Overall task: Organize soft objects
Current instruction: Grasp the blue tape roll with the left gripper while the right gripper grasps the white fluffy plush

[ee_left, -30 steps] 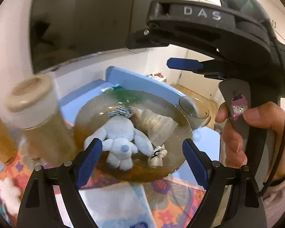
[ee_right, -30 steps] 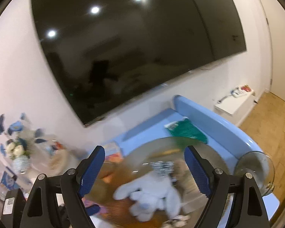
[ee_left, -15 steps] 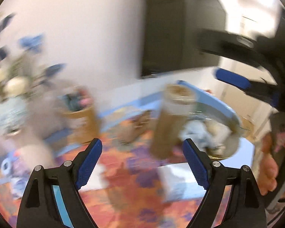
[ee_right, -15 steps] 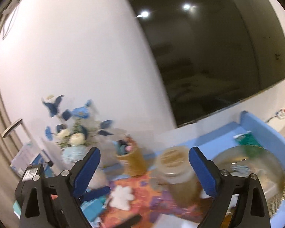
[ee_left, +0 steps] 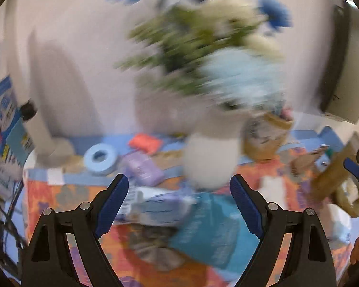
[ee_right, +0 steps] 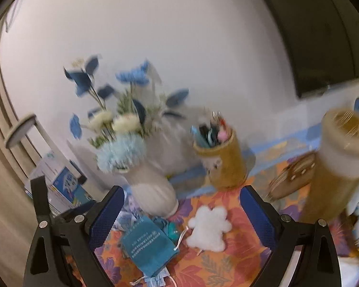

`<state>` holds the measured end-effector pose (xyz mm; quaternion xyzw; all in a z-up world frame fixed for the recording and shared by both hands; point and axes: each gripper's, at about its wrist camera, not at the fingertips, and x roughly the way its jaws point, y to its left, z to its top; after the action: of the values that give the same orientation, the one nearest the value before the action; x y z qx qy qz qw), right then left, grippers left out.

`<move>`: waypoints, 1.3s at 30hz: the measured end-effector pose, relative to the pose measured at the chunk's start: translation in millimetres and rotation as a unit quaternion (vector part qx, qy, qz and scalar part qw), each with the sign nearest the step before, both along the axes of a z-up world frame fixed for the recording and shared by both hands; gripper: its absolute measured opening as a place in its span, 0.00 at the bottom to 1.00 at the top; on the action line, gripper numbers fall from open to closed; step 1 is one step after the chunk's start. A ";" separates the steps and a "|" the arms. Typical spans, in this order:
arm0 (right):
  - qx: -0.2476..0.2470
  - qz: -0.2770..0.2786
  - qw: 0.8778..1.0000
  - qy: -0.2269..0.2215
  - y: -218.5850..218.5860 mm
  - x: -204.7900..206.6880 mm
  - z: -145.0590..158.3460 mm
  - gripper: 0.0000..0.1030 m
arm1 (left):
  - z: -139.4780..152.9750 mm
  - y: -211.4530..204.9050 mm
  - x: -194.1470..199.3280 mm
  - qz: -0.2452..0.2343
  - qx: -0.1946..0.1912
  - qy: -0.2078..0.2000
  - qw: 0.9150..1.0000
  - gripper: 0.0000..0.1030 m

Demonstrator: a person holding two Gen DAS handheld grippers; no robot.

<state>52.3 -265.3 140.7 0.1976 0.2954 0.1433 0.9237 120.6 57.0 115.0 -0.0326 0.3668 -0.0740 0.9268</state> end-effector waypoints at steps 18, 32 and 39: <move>-0.040 -0.024 0.991 0.123 31.2 54.6 -125.4 0.94 | -69.7 103.1 36.1 0.090 -0.066 0.028 0.993 0.84; -0.093 -0.029 0.988 0.121 41.0 84.9 -146.7 0.98 | -98.7 107.2 134.3 0.079 0.038 0.068 0.994 0.86; -0.123 -0.021 0.984 0.124 54.9 90.6 -150.4 1.00 | -111.3 89.1 144.0 0.045 0.074 0.080 0.993 0.87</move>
<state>143.0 -210.4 -9.6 0.1052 0.4191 0.0612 0.8998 264.6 146.2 3.7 0.0134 0.4422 -0.0018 0.8968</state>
